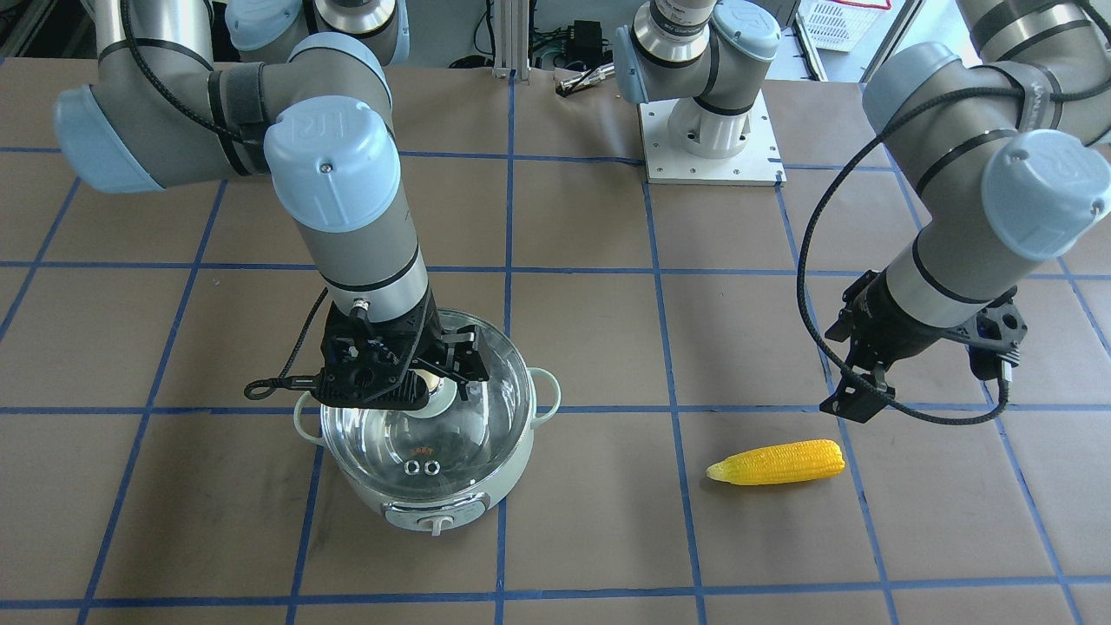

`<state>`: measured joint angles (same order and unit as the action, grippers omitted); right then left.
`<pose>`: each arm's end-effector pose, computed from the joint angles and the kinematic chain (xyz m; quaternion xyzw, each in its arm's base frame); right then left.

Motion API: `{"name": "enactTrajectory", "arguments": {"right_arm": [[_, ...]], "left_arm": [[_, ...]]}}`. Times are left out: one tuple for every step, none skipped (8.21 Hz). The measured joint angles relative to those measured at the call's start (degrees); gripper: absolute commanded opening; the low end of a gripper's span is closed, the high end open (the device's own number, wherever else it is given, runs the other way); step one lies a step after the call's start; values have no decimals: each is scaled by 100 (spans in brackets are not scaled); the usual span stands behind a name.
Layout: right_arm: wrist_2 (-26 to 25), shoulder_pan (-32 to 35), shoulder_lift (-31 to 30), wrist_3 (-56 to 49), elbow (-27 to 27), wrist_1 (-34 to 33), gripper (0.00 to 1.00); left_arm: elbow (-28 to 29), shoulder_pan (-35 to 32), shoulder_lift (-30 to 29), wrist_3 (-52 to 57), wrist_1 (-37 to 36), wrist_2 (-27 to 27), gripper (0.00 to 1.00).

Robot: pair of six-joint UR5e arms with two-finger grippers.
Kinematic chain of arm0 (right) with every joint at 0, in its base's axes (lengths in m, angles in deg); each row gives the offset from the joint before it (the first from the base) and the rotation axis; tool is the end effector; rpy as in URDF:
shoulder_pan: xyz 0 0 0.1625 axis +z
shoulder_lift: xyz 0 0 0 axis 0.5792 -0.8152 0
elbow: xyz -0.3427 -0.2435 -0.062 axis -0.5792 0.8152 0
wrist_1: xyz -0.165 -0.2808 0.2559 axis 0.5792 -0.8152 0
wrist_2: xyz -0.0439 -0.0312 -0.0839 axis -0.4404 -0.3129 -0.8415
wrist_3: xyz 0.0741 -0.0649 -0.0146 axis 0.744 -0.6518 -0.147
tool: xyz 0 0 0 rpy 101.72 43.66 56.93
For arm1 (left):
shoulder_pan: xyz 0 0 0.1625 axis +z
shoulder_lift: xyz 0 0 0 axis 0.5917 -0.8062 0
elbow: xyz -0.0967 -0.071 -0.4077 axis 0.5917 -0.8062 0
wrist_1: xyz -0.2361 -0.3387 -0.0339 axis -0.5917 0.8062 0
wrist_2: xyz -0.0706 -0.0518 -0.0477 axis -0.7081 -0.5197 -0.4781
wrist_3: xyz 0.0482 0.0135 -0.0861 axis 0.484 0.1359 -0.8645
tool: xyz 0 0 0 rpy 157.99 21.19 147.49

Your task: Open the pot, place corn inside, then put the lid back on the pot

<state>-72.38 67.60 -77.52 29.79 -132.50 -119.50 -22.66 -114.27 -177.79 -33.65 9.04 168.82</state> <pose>0.2776 -0.5957 0.3769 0.0359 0.9972 -0.0566 0.0318 -0.0114 -0.5956 0.3686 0.5993 -0.8005 -0.0111 0.0045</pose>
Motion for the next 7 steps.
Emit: {"name": "enactTrajectory", "arguments": {"right_arm": [[-30, 15, 51, 49, -79, 4, 100], [-43, 22, 71, 87, -142, 1, 100], [-48, 24, 80, 106, -179, 4, 100], [-50, 26, 84, 109, -206, 9, 88], [-47, 27, 73, 111, -221, 18, 75], [-44, 27, 67, 79, -232, 28, 70], [-43, 27, 67, 46, -236, 37, 59]], "left_arm": [[-4, 2, -159, -253, -24, -4, 100], [-4, 3, -306, -409, -99, -10, 100], [-6, 4, -453, -577, -197, -16, 100], [-4, 4, -628, -709, -260, -20, 100], [0, 9, -803, -817, -335, -22, 100], [0, 10, -940, -924, -561, -19, 100], [0, 11, -1029, -1071, -818, -16, 100]]}}
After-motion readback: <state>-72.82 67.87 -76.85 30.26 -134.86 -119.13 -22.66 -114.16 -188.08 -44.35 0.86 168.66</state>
